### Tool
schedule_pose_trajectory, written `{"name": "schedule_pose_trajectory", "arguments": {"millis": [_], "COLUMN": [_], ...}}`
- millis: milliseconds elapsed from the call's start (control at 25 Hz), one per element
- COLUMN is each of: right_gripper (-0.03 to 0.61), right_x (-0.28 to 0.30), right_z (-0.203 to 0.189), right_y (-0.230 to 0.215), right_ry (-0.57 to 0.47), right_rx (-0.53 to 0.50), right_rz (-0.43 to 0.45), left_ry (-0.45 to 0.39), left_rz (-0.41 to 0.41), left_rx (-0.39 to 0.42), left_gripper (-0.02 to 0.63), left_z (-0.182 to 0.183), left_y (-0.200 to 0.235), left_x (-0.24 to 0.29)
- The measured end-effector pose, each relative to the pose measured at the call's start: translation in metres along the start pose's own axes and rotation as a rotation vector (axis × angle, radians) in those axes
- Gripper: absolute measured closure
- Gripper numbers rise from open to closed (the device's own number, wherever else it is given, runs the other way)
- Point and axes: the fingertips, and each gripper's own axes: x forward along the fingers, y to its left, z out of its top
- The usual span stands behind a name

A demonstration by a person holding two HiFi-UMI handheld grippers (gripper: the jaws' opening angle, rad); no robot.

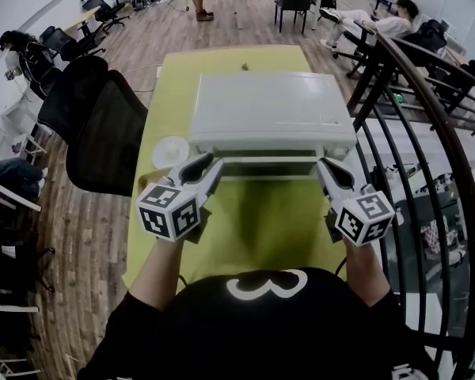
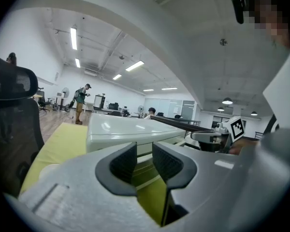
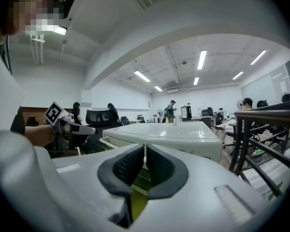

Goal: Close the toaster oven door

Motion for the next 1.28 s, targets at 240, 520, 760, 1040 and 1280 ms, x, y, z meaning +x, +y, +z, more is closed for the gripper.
{"name": "schedule_pose_trajectory", "arguments": {"millis": [240, 520, 760, 1040, 1280], "right_gripper": [0.575, 0.575, 0.577, 0.577, 0.577], "right_x": [-0.03, -0.059, -0.085, -0.098, -0.1], "right_z": [-0.015, -0.04, -0.067, -0.071, -0.067], "right_y": [0.044, 0.081, 0.107, 0.123, 0.111], "right_ry": [0.01, 0.048, 0.084, 0.058, 0.061], "right_rx": [-0.025, -0.028, 0.014, 0.044, 0.056], "right_rz": [0.07, 0.12, 0.171, 0.231, 0.259], "left_ry": [-0.043, -0.015, 0.007, -0.009, -0.019], "left_rz": [-0.103, -0.202, -0.235, -0.233, -0.206], "left_rx": [0.066, 0.051, 0.032, 0.01, 0.011], "left_gripper": [0.563, 0.598, 0.603, 0.603, 0.603], "left_z": [-0.007, -0.034, -0.057, -0.064, -0.053], "left_y": [-0.059, -0.104, -0.127, -0.139, -0.141], "left_x": [-0.025, -0.047, -0.07, -0.079, -0.075]}}
